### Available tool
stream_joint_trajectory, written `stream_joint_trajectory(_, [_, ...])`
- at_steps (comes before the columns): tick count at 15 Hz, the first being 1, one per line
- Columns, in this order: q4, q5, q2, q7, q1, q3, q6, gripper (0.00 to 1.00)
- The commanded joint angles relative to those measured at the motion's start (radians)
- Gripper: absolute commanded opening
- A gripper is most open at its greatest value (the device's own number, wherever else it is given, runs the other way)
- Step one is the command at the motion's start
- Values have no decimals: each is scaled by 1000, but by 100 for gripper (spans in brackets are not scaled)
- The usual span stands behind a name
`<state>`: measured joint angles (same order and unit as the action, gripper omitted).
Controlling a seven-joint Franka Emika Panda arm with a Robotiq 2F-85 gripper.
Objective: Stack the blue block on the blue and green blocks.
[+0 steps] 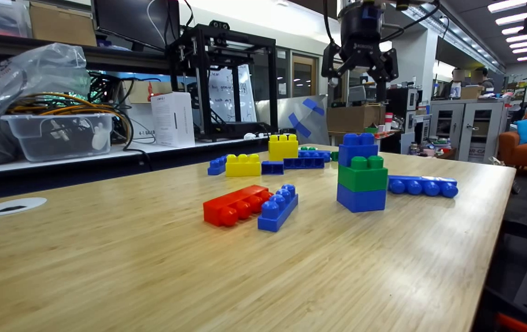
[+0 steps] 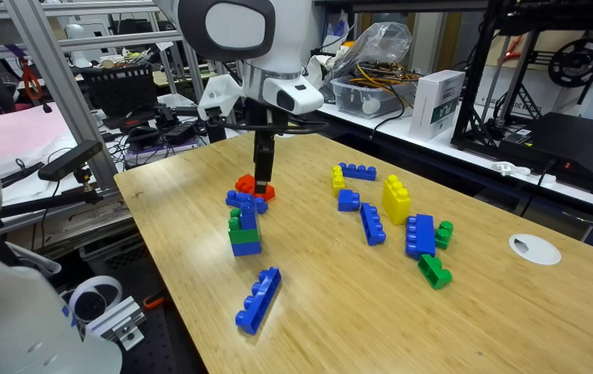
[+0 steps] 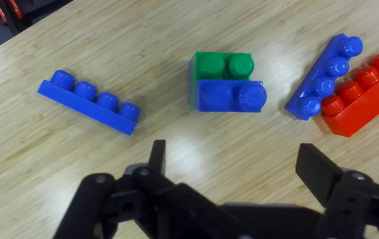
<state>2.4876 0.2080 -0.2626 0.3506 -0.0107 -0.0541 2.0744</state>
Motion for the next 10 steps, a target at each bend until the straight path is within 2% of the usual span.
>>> stream_joint_trajectory(1, [27,-6,33,20,6,-10,79,100])
stream_joint_trajectory(10, [75,-15,117,8,34,-19,158,100])
